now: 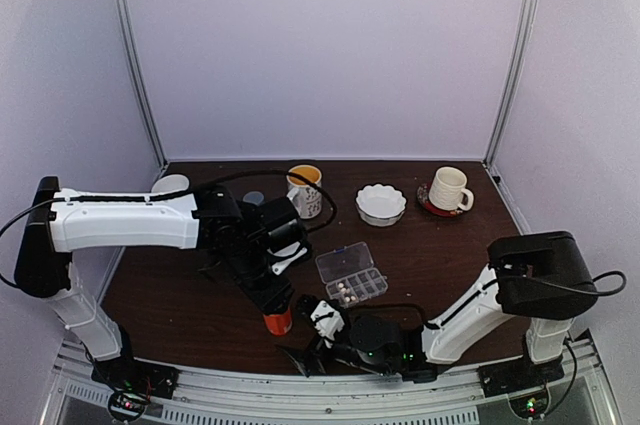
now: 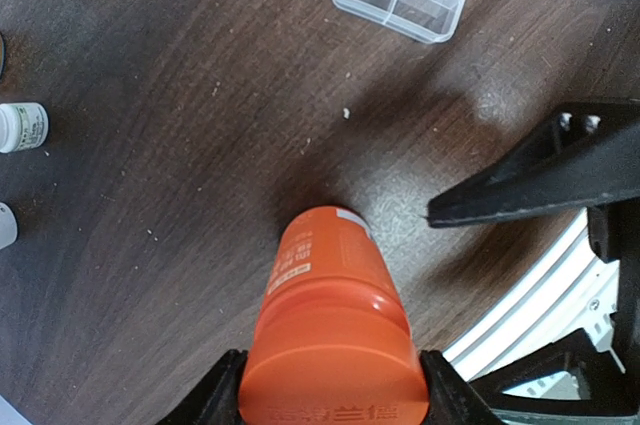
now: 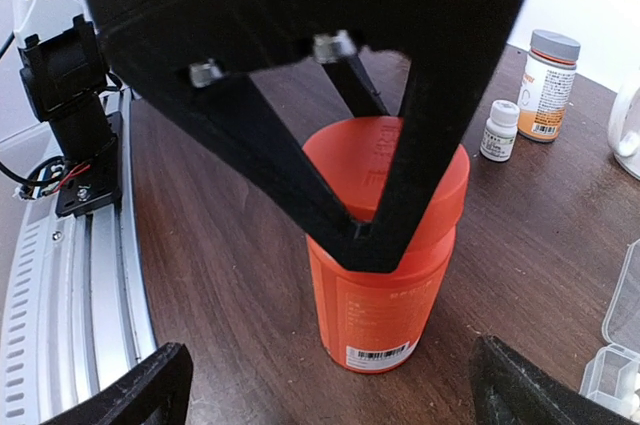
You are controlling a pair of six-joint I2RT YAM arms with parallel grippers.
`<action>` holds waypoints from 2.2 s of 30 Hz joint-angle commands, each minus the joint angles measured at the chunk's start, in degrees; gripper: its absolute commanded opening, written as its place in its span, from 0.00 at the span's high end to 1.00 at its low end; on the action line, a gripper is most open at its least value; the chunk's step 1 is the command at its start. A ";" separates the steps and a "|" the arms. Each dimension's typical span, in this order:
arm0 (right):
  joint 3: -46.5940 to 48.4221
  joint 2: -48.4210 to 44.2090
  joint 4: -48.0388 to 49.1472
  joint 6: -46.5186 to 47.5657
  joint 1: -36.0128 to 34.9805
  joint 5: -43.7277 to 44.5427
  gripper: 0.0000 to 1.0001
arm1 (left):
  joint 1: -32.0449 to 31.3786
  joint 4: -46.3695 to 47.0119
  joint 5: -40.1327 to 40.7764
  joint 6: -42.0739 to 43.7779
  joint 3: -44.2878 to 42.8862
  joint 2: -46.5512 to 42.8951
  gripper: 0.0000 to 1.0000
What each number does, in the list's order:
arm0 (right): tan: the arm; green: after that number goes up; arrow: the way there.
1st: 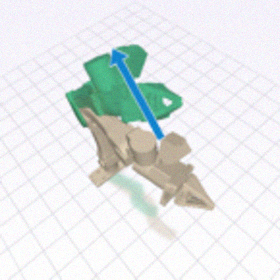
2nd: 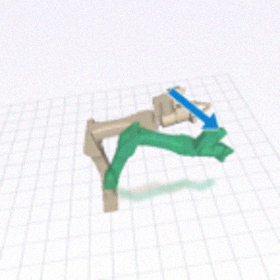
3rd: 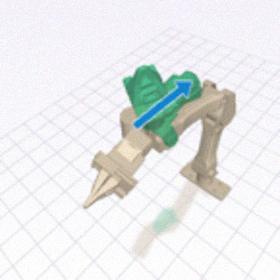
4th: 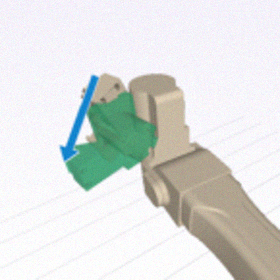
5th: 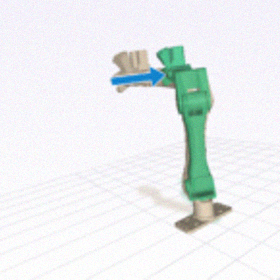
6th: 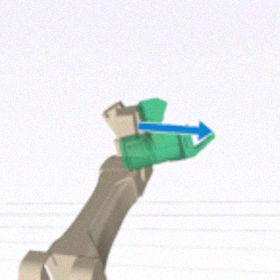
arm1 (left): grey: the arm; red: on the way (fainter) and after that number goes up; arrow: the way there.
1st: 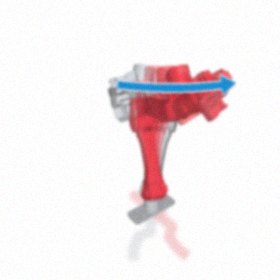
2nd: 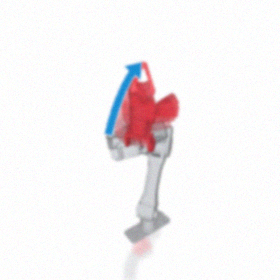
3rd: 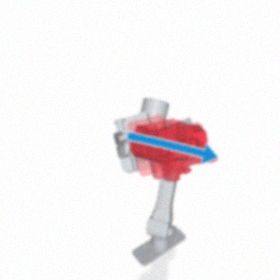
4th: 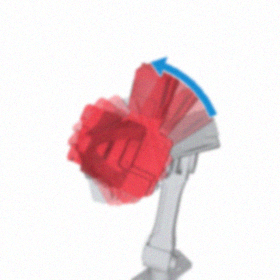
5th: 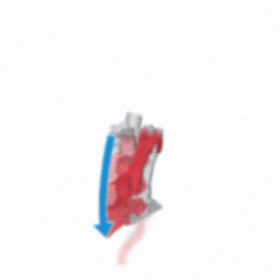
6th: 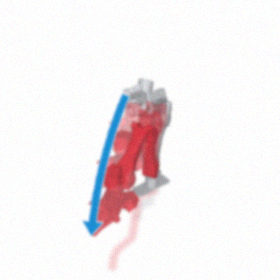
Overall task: Sort the pills into containers
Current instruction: Hold the pill bottle at the center of the board, then pick up the pill bottle from the center of the board.
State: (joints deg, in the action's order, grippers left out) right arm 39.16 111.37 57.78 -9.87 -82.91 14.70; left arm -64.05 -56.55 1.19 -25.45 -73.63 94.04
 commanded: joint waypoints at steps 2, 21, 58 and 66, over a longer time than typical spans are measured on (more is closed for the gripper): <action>2.36 2.97 3.96 -0.44 0.87 1.55 0.00 | -0.08 0.71 -3.92 -0.30 2.86 1.43 0.47; 8.37 11.51 9.06 0.54 4.15 1.67 0.29 | -0.04 0.74 -4.47 -0.31 3.49 1.67 0.49; -13.27 -1.49 17.31 1.78 4.22 5.84 0.32 | -0.45 7.88 -8.27 0.61 -2.25 5.81 0.55; -14.00 0.58 18.28 0.69 4.33 1.51 0.01 | -0.83 7.42 -6.30 -0.56 -1.20 5.85 0.55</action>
State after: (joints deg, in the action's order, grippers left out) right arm 25.54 110.69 74.06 -8.45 -78.98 17.76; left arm -64.95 -45.60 -7.86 -25.43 -76.20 98.89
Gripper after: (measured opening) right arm 0.967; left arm 0.543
